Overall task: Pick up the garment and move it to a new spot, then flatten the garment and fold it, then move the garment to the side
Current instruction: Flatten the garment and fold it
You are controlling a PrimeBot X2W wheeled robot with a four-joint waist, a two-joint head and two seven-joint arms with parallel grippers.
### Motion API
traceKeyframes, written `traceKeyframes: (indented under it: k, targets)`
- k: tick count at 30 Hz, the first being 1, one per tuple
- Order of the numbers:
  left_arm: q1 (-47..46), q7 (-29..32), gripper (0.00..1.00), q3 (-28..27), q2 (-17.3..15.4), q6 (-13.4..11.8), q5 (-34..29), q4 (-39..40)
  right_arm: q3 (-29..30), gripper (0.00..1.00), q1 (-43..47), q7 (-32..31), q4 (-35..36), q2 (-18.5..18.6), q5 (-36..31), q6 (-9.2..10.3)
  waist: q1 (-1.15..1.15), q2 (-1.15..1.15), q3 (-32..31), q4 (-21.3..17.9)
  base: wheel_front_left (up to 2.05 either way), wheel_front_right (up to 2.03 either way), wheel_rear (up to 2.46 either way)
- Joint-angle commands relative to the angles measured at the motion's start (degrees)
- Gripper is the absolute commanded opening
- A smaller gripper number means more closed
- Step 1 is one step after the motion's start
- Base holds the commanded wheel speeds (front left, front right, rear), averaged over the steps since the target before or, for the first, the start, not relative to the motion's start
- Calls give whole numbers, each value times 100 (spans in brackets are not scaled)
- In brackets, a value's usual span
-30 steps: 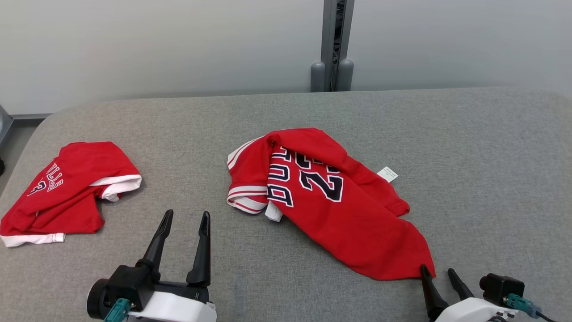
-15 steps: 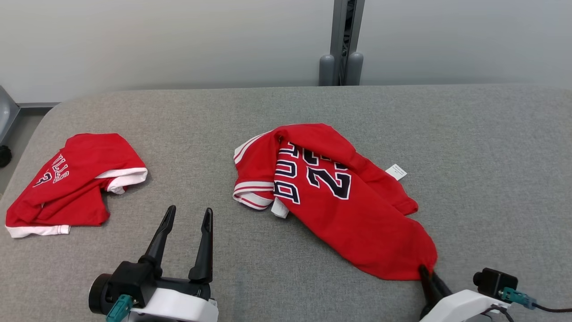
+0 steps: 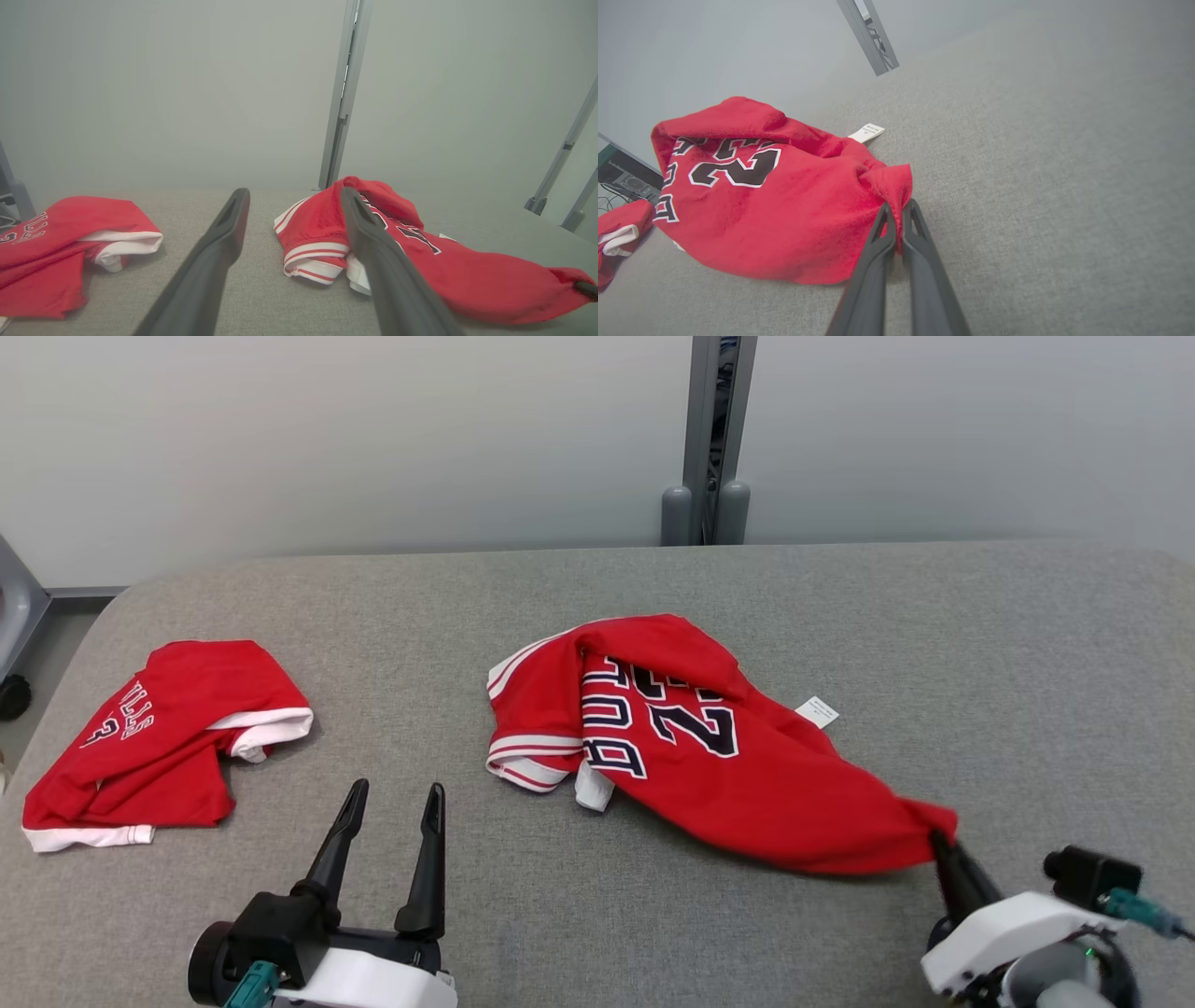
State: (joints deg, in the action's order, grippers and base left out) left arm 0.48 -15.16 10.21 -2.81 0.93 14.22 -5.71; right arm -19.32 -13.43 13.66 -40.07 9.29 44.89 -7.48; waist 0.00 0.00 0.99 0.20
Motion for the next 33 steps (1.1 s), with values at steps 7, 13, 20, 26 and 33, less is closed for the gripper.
traceKeyframes:
  k: [7, 13, 20, 26, 33]
  targets:
    - [57, -5, 100, 44, -18, -56, 63, 13, 602, 0, -378, 140, 363, 386, -575, -3, 0, 0, -89, -38, 0, 0, 0]
    - [54, -4, 100, 49, -18, -56, 94, 28, 1360, 0, -390, 156, 711, 438, -1498, -2, 0, 0, -94, -11, 0, 0, 0]
    - [56, -5, 100, 49, -18, -59, 104, 41, 2151, 0, -248, 159, 813, 190, -2317, -2, 0, 0, -67, -9, 0, 0, 0]
    - [24, -4, 100, 36, -18, -45, 69, 47, 2716, 0, -115, -82, 829, -140, -2868, -2, 0, 0, -17, -28, 0, 0, 0]
    - [-88, -4, 100, 112, -17, -10, 17, 5, 2716, 0, -18, -321, 629, -330, -3020, -2, 0, 0, 97, -5, 0, 0, 0]
